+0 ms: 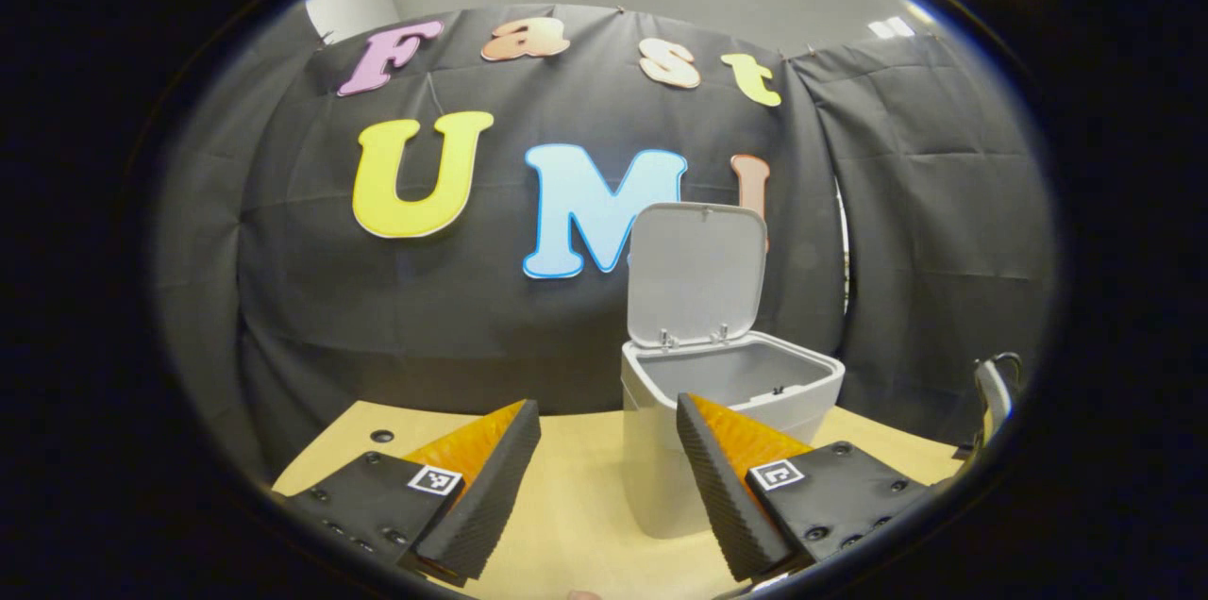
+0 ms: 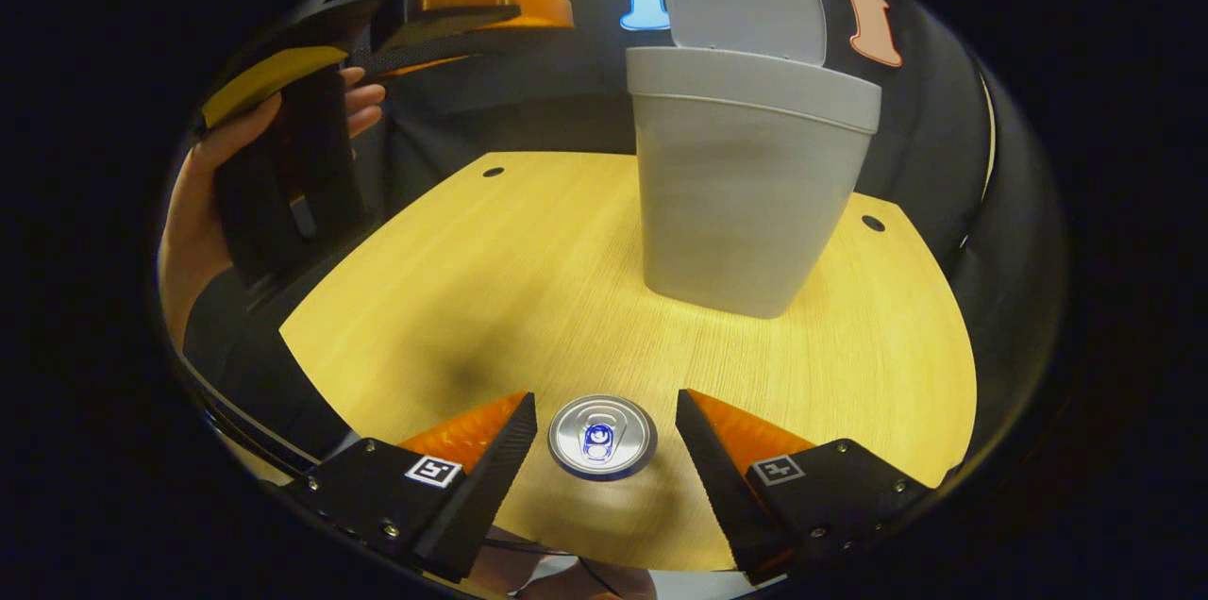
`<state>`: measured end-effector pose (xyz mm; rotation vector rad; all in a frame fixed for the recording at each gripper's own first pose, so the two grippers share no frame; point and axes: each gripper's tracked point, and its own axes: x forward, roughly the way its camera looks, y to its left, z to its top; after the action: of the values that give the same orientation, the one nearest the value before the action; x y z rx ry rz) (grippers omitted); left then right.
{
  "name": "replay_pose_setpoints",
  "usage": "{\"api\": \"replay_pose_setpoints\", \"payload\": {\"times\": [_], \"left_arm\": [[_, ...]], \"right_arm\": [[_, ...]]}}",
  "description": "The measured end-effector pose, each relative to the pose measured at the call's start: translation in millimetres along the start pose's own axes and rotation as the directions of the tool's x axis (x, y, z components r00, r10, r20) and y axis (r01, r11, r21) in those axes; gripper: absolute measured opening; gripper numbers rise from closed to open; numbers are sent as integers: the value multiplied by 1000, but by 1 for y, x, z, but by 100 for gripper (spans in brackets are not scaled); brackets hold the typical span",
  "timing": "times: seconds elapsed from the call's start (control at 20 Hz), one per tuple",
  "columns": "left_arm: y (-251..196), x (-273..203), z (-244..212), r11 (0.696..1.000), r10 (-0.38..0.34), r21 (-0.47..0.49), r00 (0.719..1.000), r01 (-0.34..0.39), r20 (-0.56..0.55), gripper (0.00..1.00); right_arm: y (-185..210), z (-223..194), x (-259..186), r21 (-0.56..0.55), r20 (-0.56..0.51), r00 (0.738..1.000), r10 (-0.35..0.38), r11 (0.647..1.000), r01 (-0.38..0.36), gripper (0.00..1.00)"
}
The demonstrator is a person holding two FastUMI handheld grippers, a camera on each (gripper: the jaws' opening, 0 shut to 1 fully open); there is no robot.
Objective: Press the lid of the desktop garbage bin to open it, pick up the crumpled paper on the desktop and throw it into the bin, then pick up the pop can on the desktop and drop it into the bin, and finally close the garbage bin lid.
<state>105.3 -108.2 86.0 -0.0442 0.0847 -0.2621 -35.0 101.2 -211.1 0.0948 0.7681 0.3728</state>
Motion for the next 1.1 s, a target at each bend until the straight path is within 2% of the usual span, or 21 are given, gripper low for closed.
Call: {"api": "replay_pose_setpoints", "payload": {"times": [0.35, 0.75, 0.85, 1.1], "left_arm": [[-2, -2, -4, 1000, -1, -9, 1000, 1, -11, 95], [6, -12, -12, 999, 30, -39, 999, -31, -29, 95], [10, -16, -16, 997, 48, -52, 998, -50, -38, 96], [16, -26, -21, 993, 81, -85, 995, -85, -52, 95]], "right_arm": [[-2, -18, 17, -20, -120, 993, 8, 1000, -10, 96], [-5, -20, 21, -16, -147, 989, 15, 1000, -17, 96], [-5, -18, 22, -20, -153, 988, 17, 1000, -20, 89], [-10, -16, 20, 0, -141, 990, 27, 1000, -28, 87]]}}
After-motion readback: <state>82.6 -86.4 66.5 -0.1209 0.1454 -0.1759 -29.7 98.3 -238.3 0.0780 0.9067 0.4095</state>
